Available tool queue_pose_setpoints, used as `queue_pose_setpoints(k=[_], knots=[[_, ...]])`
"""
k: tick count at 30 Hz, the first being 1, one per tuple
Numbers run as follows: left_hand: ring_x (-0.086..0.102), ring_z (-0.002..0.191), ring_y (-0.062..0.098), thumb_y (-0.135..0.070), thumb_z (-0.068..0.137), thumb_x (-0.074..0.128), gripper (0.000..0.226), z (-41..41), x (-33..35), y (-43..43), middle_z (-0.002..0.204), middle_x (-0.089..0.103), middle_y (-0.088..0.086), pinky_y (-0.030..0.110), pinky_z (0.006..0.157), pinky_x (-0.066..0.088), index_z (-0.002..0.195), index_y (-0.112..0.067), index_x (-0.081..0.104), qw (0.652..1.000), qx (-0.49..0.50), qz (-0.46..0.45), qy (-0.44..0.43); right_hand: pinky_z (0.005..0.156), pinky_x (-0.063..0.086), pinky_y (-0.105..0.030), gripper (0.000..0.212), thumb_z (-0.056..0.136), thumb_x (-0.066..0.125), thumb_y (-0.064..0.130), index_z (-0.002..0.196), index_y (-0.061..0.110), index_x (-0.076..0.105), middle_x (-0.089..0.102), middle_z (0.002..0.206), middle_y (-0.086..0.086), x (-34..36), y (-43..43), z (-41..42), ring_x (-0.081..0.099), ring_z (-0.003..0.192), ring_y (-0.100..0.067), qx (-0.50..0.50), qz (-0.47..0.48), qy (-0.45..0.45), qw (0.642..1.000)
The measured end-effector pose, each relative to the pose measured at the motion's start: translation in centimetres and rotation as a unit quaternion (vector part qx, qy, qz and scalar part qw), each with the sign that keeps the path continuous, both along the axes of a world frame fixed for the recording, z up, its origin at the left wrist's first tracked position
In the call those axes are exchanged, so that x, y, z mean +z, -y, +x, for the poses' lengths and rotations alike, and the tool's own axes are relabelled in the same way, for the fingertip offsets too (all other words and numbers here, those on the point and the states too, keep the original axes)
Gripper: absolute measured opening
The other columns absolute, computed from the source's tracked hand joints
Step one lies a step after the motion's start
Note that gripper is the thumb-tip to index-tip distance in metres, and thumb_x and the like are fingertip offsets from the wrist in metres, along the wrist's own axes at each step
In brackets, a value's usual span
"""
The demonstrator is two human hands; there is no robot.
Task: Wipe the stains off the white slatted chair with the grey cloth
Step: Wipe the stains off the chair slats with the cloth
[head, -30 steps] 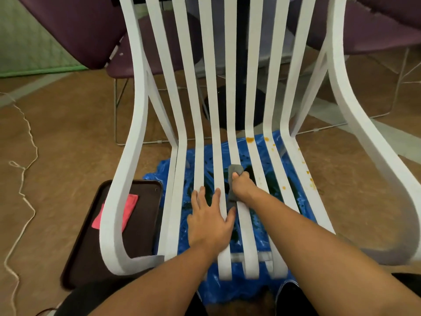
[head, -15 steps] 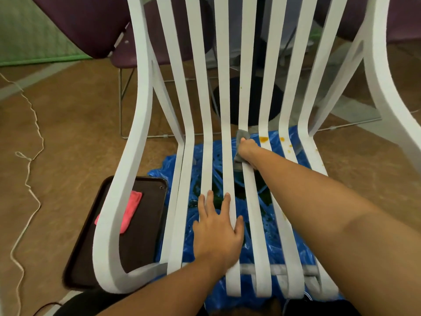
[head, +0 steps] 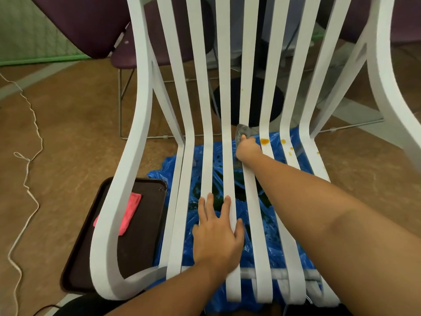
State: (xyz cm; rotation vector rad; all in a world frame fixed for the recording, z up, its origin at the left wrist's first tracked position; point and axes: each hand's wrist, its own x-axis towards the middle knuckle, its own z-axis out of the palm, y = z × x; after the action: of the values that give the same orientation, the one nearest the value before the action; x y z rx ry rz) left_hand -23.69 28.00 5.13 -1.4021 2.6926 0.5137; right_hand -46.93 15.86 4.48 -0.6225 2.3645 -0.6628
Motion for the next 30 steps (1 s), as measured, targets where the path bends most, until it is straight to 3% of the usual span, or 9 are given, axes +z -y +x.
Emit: queue_pose_setpoints(k=[9, 16, 20, 27, 30], knots=[[-0.011, 0.154, 0.025, -0.061, 0.102, 0.021, 0.061, 0.0, 0.2, -0.1, 0.167, -0.002, 0.003, 0.046, 0.103, 0.047, 0.157, -0.039, 0.011, 1.000, -0.001, -0.017, -0.005, 0.078, 0.039, -0.039, 0.039, 0.109, 0.029, 0.033, 0.135, 0.005, 0.035, 0.054, 0.131, -0.020, 0.2, -5.1, 4.2, 0.058, 0.117, -0.037, -0.034, 0.007, 0.035, 0.999], [0.001, 0.154, 0.026, -0.047, 0.106, 0.022, 0.050, 0.1, 0.2, -0.2, 0.166, 0.009, 0.004, 0.047, 0.099, 0.050, 0.156, -0.039, 0.022, 0.999, 0.015, -0.032, -0.028, 0.079, 0.036, -0.037, 0.038, 0.108, 0.027, 0.035, 0.134, 0.008, 0.035, 0.055, 0.127, -0.020, 1.2, -11.6, 8.9, 0.056, 0.114, -0.037, -0.061, -0.009, 0.109, 0.992], [0.004, 0.154, 0.026, -0.040, 0.107, 0.025, 0.048, 0.2, 0.3, -0.3, 0.165, 0.013, 0.005, 0.048, 0.100, 0.050, 0.154, -0.037, 0.026, 0.999, 0.020, -0.035, -0.032, 0.080, 0.040, -0.037, 0.040, 0.107, 0.030, 0.039, 0.133, 0.008, 0.035, 0.057, 0.124, -0.020, 2.1, -15.8, 11.9, 0.056, 0.100, -0.031, -0.070, -0.037, 0.156, 0.985], [0.007, 0.154, 0.026, -0.029, 0.106, 0.030, 0.046, 0.4, 0.6, -0.7, 0.165, 0.018, 0.006, 0.053, 0.105, 0.046, 0.152, -0.029, 0.034, 0.998, 0.035, -0.025, -0.045, 0.073, 0.039, -0.036, 0.025, 0.107, 0.028, 0.040, 0.111, 0.017, 0.036, 0.050, 0.085, 0.001, 3.2, -22.8, 17.2, 0.050, 0.074, -0.013, -0.063, -0.028, 0.151, 0.986], [0.008, 0.154, 0.027, -0.027, 0.106, 0.030, 0.045, 0.6, 0.9, -0.9, 0.165, 0.020, 0.007, 0.054, 0.106, 0.045, 0.151, -0.027, 0.035, 0.998, 0.035, -0.024, -0.049, 0.073, 0.037, -0.035, 0.022, 0.108, 0.028, 0.039, 0.107, 0.018, 0.034, 0.048, 0.082, 0.002, 3.5, -23.6, 18.0, 0.048, 0.072, -0.012, -0.065, -0.026, 0.139, 0.988]])
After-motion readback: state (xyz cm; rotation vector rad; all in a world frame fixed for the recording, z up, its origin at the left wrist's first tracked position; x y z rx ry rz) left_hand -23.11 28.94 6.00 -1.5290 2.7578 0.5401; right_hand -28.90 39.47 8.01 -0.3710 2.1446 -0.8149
